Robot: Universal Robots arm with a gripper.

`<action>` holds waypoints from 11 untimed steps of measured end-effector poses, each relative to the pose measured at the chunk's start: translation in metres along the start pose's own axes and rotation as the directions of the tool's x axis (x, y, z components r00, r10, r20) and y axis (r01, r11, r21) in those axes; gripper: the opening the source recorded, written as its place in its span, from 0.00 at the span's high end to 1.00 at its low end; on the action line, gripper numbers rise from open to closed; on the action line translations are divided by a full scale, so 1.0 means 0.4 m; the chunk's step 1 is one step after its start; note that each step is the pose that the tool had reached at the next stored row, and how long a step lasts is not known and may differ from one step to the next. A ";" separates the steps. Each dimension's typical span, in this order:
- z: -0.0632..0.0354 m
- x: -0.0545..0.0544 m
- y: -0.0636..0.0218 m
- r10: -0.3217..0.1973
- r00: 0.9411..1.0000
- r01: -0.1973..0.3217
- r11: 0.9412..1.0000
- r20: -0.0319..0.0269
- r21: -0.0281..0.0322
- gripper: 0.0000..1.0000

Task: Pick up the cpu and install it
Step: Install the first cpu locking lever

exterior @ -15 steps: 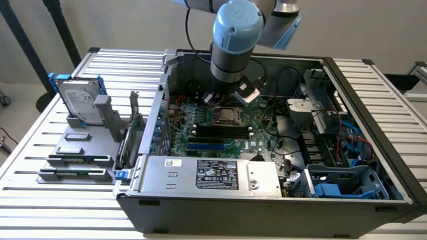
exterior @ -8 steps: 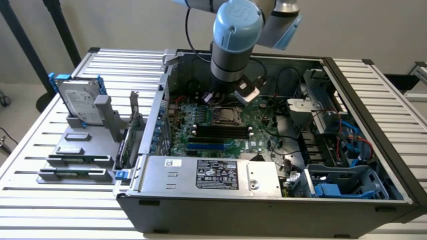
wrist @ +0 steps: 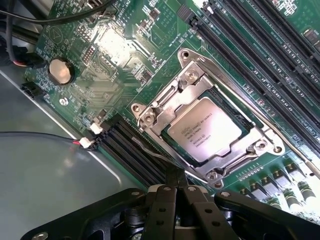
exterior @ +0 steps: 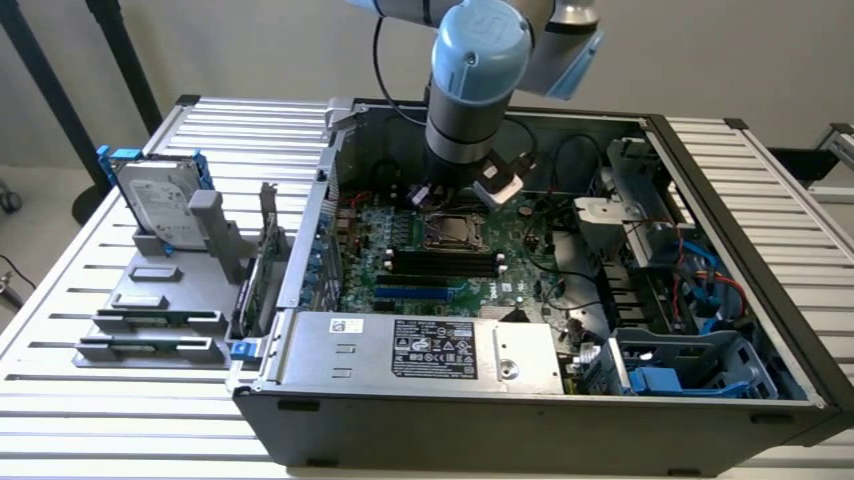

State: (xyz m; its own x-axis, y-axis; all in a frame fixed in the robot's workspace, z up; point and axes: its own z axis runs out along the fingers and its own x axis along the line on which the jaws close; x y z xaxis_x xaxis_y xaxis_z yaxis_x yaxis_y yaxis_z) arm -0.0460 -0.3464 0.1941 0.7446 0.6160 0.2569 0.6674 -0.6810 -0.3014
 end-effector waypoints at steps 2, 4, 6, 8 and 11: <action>0.001 0.003 0.002 0.000 1.000 0.000 1.000 0.000 0.000 0.89; 0.001 0.005 0.004 0.000 1.000 0.000 1.000 0.001 -0.001 0.89; 0.002 0.007 0.007 0.000 1.000 0.000 1.000 0.001 -0.001 0.89; 0.002 0.009 0.009 -0.001 1.000 0.001 1.000 0.002 -0.002 0.89; 0.002 0.013 0.012 -0.002 1.000 0.002 1.000 0.004 -0.003 0.89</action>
State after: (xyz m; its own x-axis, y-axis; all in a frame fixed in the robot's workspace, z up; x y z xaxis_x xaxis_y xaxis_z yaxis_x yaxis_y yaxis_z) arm -0.0390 -0.3463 0.1931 0.7431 0.6191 0.2539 0.6691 -0.6808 -0.2981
